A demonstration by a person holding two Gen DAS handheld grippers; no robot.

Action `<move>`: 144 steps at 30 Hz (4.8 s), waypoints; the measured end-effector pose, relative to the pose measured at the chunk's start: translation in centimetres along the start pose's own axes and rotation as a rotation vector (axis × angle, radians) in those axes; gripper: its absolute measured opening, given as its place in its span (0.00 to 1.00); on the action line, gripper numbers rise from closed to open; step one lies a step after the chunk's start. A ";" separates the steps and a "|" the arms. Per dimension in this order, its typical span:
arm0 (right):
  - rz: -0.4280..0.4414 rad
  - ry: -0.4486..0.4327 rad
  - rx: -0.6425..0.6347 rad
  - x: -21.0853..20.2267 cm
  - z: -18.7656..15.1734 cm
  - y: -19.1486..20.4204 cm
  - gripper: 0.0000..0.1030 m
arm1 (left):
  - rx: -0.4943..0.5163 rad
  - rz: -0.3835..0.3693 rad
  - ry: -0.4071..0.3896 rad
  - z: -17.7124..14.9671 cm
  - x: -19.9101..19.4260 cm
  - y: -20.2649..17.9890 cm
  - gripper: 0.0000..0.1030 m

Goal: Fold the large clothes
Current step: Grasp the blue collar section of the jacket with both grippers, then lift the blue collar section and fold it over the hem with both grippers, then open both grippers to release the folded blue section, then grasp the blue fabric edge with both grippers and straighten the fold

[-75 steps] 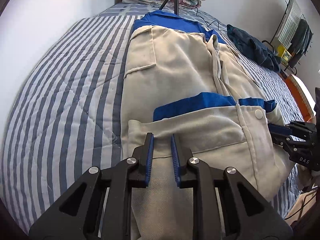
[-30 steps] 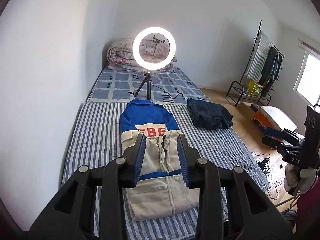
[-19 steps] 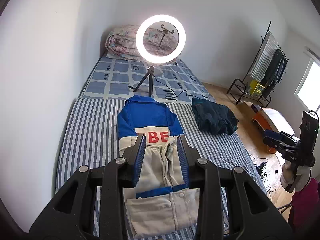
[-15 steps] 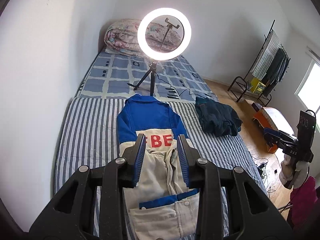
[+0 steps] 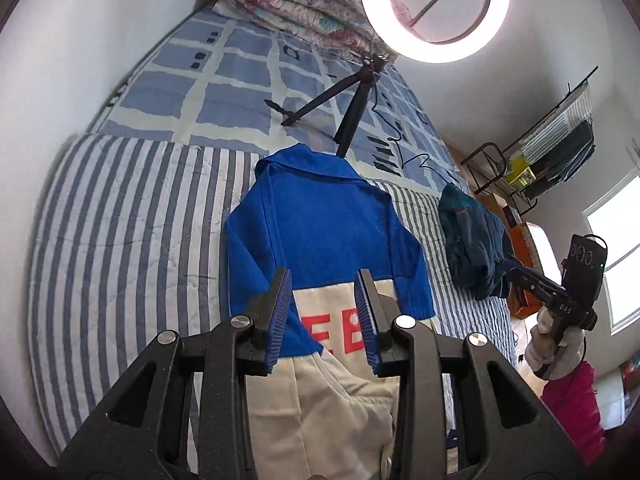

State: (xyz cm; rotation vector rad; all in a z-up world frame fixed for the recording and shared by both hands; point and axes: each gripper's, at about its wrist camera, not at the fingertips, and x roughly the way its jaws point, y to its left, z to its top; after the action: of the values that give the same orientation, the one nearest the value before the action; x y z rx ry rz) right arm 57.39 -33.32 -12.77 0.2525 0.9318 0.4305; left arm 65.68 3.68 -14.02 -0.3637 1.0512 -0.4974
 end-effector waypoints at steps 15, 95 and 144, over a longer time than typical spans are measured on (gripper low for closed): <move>0.069 0.087 0.150 11.4 0.0 -8.3 0.51 | -0.110 -0.007 0.104 3.0 12.2 8.2 0.43; -0.077 -0.100 -0.151 -14.6 -26.3 14.1 0.00 | 0.171 -0.031 -0.101 -30.1 -15.2 -8.4 0.01; -0.066 -0.221 -0.234 -35.1 -30.0 21.7 0.74 | 0.154 -0.006 -0.241 -36.8 -35.7 -13.0 0.46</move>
State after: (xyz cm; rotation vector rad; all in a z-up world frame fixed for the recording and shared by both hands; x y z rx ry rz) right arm 9.17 -29.52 3.65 0.0534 0.6641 0.4367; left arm 15.76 10.72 2.00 -0.2821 0.7738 -0.5230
